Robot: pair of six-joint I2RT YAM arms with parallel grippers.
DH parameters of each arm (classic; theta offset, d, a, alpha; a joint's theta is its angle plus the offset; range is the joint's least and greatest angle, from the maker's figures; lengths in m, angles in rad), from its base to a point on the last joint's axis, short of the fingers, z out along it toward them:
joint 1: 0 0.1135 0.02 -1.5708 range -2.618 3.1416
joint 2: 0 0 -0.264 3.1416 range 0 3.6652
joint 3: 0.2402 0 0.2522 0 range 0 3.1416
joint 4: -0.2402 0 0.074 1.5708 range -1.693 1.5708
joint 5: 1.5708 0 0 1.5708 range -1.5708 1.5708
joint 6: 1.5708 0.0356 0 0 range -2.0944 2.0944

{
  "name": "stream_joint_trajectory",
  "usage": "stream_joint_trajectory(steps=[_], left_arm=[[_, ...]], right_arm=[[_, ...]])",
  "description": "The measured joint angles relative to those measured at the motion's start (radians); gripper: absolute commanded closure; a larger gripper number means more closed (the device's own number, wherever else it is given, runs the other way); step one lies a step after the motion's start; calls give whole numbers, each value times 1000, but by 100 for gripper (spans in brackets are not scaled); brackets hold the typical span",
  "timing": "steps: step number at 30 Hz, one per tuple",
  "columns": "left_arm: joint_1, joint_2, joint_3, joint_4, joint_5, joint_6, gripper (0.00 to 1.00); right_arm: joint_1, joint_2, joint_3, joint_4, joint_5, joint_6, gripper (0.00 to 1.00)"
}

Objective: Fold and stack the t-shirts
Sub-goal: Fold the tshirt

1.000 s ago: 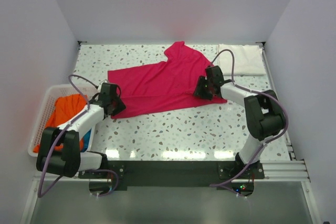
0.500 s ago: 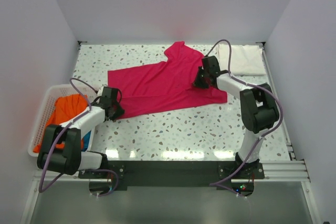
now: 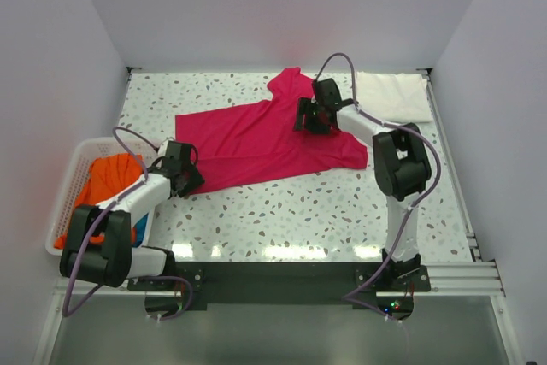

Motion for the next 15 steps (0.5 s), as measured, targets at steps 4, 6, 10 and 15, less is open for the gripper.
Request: stream_joint_trajectory(steps=[4,6,10,15], left_arm=[[-3,-26,5,-25,-2,-2,46],[-5,-48,14,-44,-5,-5,44],[-5,-109,34,-89,-28,-22,44],[-5,-171,37,-139,-63,-37,44]], right_arm=[[-1,-44,-11,-62,50,-49,23],[-11,-121,-64,-76,79,-55,25],[-91,-383,-270,-81,85,-36,28],[-253,-640,-516,-51,103,2,32]])
